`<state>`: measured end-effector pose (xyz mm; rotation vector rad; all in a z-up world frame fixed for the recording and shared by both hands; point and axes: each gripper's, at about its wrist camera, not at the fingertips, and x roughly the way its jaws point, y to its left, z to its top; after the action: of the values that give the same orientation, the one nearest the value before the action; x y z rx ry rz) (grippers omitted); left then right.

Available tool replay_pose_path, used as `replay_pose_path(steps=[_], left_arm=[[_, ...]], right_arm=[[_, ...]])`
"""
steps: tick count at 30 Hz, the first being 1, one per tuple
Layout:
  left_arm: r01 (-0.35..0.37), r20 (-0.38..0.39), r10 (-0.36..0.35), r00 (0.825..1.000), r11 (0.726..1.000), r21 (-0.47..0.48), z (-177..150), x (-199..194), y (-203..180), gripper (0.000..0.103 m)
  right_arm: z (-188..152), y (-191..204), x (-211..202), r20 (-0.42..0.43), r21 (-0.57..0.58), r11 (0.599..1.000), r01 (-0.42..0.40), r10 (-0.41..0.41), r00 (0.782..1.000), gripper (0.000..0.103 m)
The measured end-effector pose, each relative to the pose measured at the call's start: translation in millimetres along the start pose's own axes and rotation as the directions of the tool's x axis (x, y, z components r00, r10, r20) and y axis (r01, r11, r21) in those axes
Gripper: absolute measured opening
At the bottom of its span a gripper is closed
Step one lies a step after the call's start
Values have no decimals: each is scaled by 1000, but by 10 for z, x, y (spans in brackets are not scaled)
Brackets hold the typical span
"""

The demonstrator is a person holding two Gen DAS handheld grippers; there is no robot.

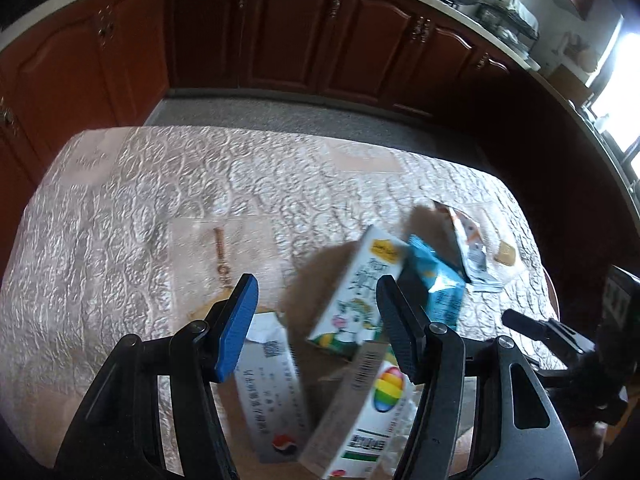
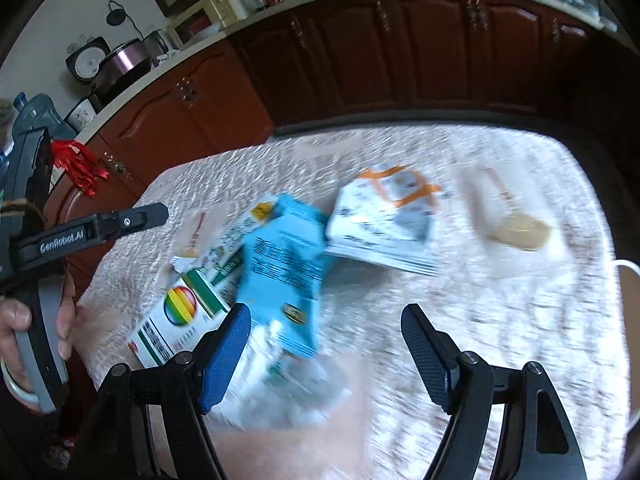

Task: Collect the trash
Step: 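Grasp the white milk carton with the left tool while the right tool grasps the blue packet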

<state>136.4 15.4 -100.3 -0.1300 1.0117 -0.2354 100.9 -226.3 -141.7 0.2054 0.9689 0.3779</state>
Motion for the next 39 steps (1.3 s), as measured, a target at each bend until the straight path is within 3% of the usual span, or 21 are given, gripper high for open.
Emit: replay_pose_path(steps=[10,12,13,17,20,27,31,32,33,39], left_arm=[[19,-35,-19,999,1000,-11,23,134,160,60],[36,-52,-37,998,999,-4,35,190,121,60],[45,-59,-45,997,999,3,40,217,91,60],[77,-102,-69,992,994,72,61,364,-115,61],[88,-145,-70,987,989,122,60,511,-290,69],[16,-207,42,977,962,272,47,905,-599,69],[-3,-243,69,968,965,261,63,1078,-593,67],[-2,-240,63,969,969,246,75,1096,-568,64],[0,-238,59,970,971,238,84,1099,-552,55],[-3,-182,42,982,978,209,165,869,-422,54]], right_arm=[[247,134,631,-74,85,994,-71,78,994,80],[245,97,717,-91,92,993,-73,82,993,71],[239,74,741,-96,99,992,-75,85,992,52],[204,-11,574,-41,79,994,-70,74,996,49],[196,-125,405,-25,84,995,-55,57,998,48],[193,-342,141,-2,111,992,-62,63,998,48],[162,-329,118,-9,98,993,-72,73,997,48],[139,-337,111,-10,96,993,-75,76,997,48],[134,-325,111,-11,89,993,-79,81,997,48],[125,-228,98,-6,63,995,-74,75,997,48]])
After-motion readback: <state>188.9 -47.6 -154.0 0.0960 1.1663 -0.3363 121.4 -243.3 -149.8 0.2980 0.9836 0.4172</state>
